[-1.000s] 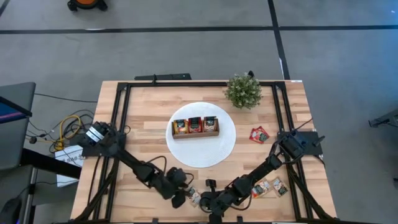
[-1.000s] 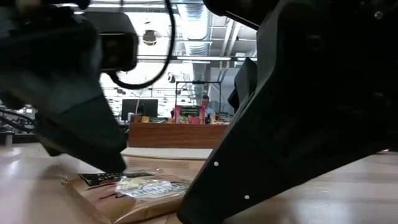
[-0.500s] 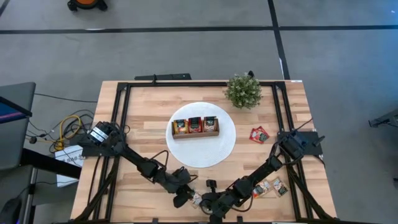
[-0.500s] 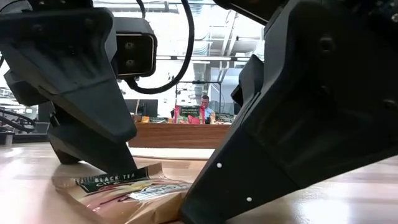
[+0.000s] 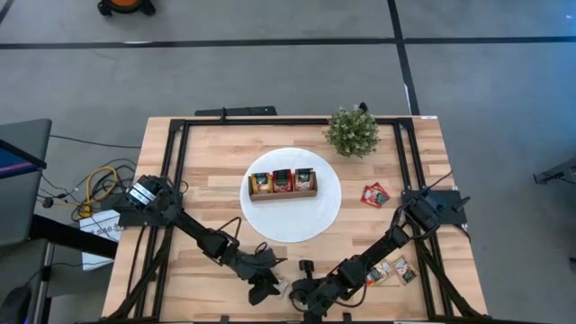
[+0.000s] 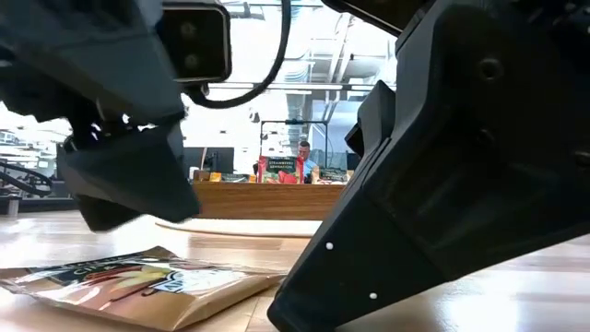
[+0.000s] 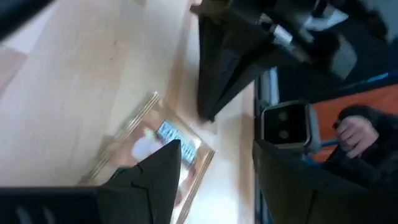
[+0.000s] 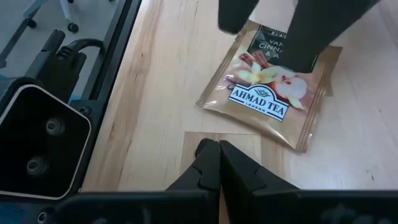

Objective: Pick & Place Tea
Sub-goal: Put the brown tea bag into the right section of the wooden organizer

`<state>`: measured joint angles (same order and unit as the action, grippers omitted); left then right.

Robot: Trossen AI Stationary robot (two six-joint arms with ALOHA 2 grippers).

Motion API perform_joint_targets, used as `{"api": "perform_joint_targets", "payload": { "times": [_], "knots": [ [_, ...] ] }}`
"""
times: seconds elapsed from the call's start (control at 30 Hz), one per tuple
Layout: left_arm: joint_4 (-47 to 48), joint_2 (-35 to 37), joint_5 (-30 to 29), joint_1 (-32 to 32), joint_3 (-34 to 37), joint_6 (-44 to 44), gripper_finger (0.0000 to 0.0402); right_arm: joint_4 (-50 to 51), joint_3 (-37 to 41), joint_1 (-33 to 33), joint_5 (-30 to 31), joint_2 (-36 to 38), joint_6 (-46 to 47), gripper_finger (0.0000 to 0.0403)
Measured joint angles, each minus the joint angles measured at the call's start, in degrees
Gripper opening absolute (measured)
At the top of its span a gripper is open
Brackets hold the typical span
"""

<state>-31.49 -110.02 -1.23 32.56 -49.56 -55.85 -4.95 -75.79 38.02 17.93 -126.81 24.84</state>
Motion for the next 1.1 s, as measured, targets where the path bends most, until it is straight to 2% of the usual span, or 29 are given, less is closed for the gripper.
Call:
{"api": "perform_joint_targets", "payload": {
  "times": [0.13,0.27,0.43,0.57,0.77,0.93,1.1],
  "knots": [
    [6.9,6.1,0.0,0.0,-0.2,2.5,0.0193,0.0,0.0,0.0,0.0,0.0,0.0,0.0001],
    [22.5,12.1,-3.9,0.6,-0.1,1.3,0.0193,-0.3,0.0,-0.1,0.0,0.0,0.0,0.0001],
    [30.2,11.6,-6.8,2.9,0.0,-2.4,0.0193,-0.8,0.0,-0.4,0.1,0.0,0.0,0.0001],
    [27.4,7.0,-7.1,4.4,0.0,-3.9,0.0193,-1.0,0.0,-0.5,0.0,0.0,0.0,0.0001],
    [14.6,1.1,-9.9,5.9,-0.2,-1.1,0.0193,-1.1,0.0,-0.6,0.2,0.0,0.0,0.0001],
    [11.3,-0.5,-11.6,6.1,-0.2,0.9,0.0182,-1.1,0.1,-0.7,2.9,0.0,0.1,0.0001],
    [10.3,-0.5,-13.3,6.1,-0.1,2.7,0.0151,-0.9,0.1,-0.7,5.4,0.0,0.1,0.0001]
  ]
}}
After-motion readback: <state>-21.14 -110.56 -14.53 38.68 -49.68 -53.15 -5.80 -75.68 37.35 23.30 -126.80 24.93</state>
